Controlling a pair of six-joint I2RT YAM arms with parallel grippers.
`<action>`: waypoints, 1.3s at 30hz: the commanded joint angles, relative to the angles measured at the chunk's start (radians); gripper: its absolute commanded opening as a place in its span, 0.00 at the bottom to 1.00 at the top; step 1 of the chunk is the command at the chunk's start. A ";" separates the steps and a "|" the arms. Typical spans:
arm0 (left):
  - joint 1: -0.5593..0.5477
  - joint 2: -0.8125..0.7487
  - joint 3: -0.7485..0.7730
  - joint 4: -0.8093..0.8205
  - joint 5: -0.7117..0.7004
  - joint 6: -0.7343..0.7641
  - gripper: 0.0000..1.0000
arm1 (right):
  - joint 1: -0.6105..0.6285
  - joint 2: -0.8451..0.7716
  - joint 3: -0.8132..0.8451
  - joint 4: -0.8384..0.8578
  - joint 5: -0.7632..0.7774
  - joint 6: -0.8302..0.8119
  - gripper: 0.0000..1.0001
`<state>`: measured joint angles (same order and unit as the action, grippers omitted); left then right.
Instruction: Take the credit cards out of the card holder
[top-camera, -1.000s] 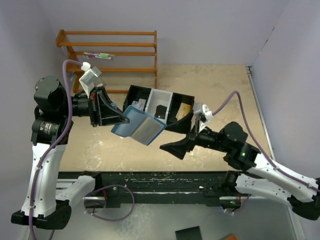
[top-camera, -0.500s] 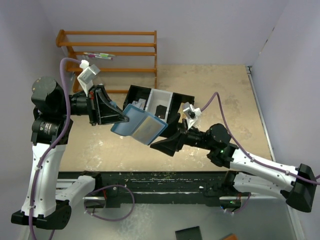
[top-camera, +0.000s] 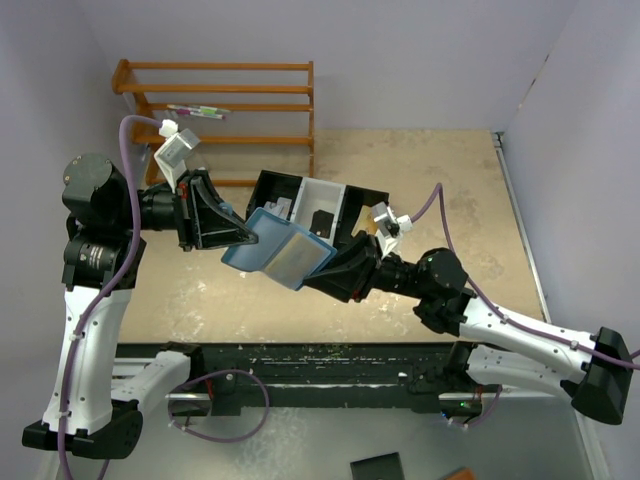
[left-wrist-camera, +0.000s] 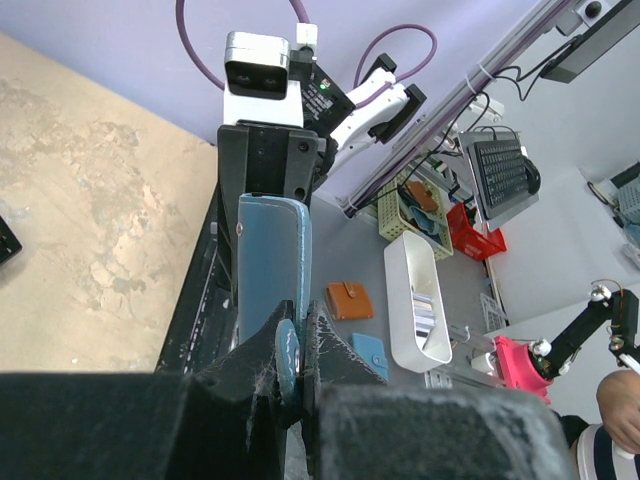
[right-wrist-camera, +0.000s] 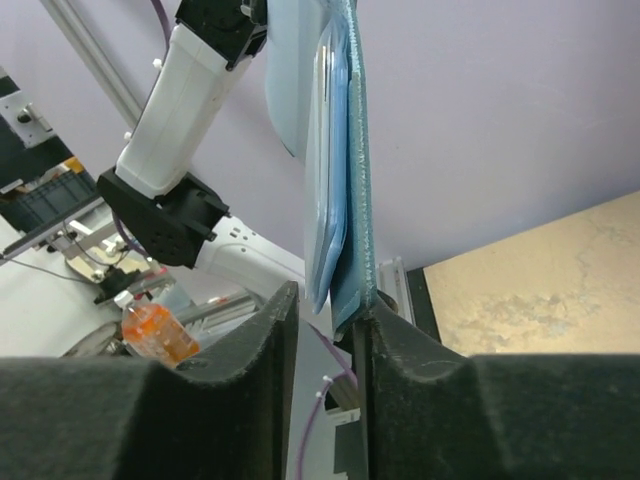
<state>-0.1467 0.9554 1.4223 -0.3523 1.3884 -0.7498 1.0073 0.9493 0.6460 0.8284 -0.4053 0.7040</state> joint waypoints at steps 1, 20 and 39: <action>-0.004 -0.007 0.007 0.051 0.012 -0.022 0.00 | -0.003 -0.005 0.017 0.083 -0.056 -0.008 0.33; -0.004 -0.007 0.009 0.056 0.007 -0.029 0.00 | -0.003 -0.025 0.046 0.031 -0.064 -0.040 0.14; -0.004 -0.012 0.001 0.070 0.008 -0.045 0.00 | -0.001 0.053 0.152 0.022 0.097 -0.057 0.48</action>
<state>-0.1463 0.9554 1.4223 -0.3122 1.3804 -0.7750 1.0073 0.9943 0.7391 0.7639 -0.3653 0.6357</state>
